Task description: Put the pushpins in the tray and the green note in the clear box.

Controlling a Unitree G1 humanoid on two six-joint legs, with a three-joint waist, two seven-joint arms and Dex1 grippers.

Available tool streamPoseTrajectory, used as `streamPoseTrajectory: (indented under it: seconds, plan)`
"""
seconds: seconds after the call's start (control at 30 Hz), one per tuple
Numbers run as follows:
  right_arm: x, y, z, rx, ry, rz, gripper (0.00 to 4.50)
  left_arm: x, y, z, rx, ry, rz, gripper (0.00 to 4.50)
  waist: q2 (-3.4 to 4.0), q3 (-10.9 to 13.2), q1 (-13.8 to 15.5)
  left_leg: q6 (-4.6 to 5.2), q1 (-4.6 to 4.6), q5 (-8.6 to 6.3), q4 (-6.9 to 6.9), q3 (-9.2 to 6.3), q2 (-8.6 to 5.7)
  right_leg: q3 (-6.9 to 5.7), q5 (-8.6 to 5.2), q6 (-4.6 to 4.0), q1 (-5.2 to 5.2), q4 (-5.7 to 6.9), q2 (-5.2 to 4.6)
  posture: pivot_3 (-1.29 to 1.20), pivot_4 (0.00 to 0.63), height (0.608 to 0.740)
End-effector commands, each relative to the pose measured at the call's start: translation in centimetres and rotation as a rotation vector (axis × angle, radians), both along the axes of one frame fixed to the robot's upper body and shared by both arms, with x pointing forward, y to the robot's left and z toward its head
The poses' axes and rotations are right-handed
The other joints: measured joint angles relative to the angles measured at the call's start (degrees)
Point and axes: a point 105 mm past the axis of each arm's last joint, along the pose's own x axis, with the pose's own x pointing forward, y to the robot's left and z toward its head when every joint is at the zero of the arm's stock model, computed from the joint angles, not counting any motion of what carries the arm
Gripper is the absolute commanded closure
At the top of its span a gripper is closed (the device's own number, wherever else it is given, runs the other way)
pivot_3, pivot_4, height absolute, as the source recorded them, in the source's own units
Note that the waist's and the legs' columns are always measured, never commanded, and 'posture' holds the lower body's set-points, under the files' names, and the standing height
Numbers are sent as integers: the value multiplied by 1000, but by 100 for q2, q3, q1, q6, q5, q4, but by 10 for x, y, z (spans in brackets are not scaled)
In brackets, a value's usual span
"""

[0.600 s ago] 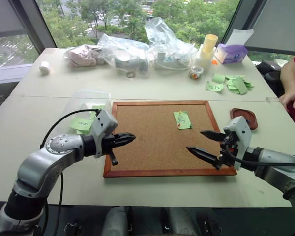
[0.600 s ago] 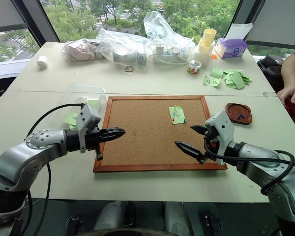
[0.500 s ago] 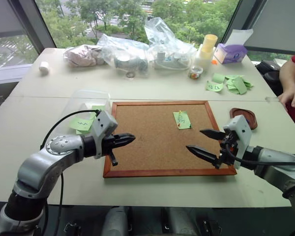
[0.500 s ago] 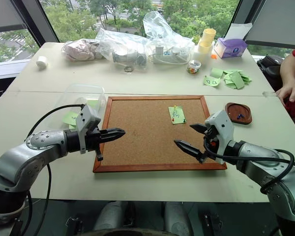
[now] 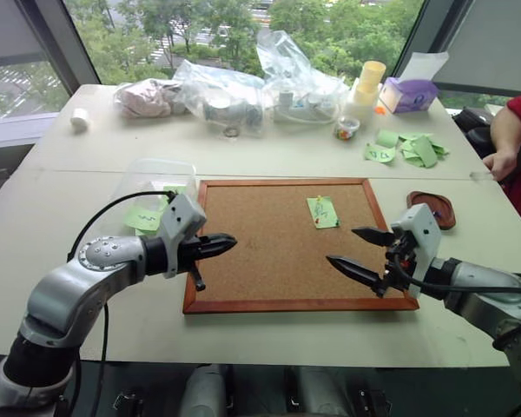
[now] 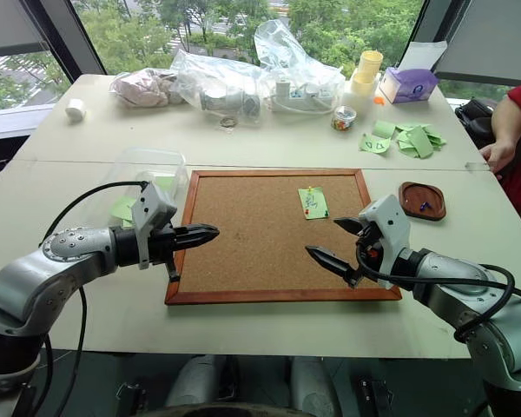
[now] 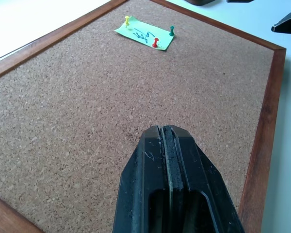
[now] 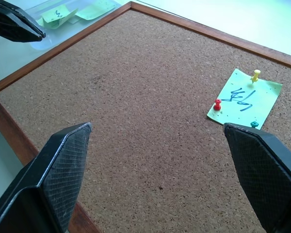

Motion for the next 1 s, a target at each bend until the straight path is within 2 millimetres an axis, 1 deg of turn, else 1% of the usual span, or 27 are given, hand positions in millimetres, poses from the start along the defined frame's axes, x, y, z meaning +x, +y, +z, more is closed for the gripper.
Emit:
streamPoseTrajectory:
  seconds: [0.03, 0.07, 0.17, 0.23, 0.33, 0.47, 0.63, 0.73, 0.83, 1.0]
  plan:
    - [9, 0, 4, -36, -29, -7, 0, 8, -8, 14, 27, -75, -42, 4363, 0, 0, 0, 0, 0, 0, 0, 0, 0, 0, 0, 0, 0, 0, 0, 0, 150, 735]
    - [11, 0, 3, -50, -27, -11, 0, 9, -9, 15, 34, -80, -48, 4363, 0, 0, 0, 0, 0, 0, 1, 1, -1, 0, 0, 0, 0, 0, 1, 0, 150, 735]
    - [42, -7, 4, -109, -66, -98, 0, 20, -22, 15, 54, -88, -85, 4363, 0, 0, -11, 0, 2, 0, 2, 2, -4, 0, 0, 0, 1, 0, 2, 0, 150, 735]
    - [53, -5, 7, -111, -84, -108, 0, 24, -26, 12, 72, -79, -100, 4363, 0, 0, -10, -9, 2, 6, 2, 6, -14, 0, 0, 0, -1, 0, 5, 0, 150, 735]
    - [65, 5, 10, -63, -87, -84, 0, 28, -27, -2, 141, -79, -120, 4363, 1, 0, -17, -23, -1, 13, -4, 5, -9, 1, 0, -1, -6, -3, 14, 0, 150, 735]
    - [93, 15, 4, -72, -97, -115, 0, 33, -27, -17, 245, -78, -147, 4363, 1, 1, -15, -24, -8, 14, -4, 12, -6, 1, 0, -1, -15, -5, 15, 0, 150, 735]
    - [122, 14, 1, -42, -101, -194, 0, 34, -21, -37, 326, -35, -136, 4363, 2, 1, 0, -23, -10, 14, 0, 15, -6, 1, 0, 0, -14, -4, 9, 0, 150, 735]
    - [131, 13, 0, -27, -96, -209, 0, 27, -26, -40, 289, -9, -163, 4363, 2, 1, -5, -22, -12, 13, 0, 17, -2, 1, 0, 0, -14, -4, 6, 0, 150, 735]
    - [138, 12, 0, -13, -93, -219, 0, 27, -25, -46, 284, 7, -151, 4363, 2, 1, -7, -23, -11, 13, -1, 17, -1, 1, 0, 0, -15, -3, 5, 0, 150, 735]
    - [142, 13, -2, -3, -87, -216, 0, 26, -24, -48, 283, 16, -142, 4363, 3, 0, -8, -23, -10, 13, 0, 16, -1, 1, 0, 1, -14, 0, 4, 0, 150, 735]
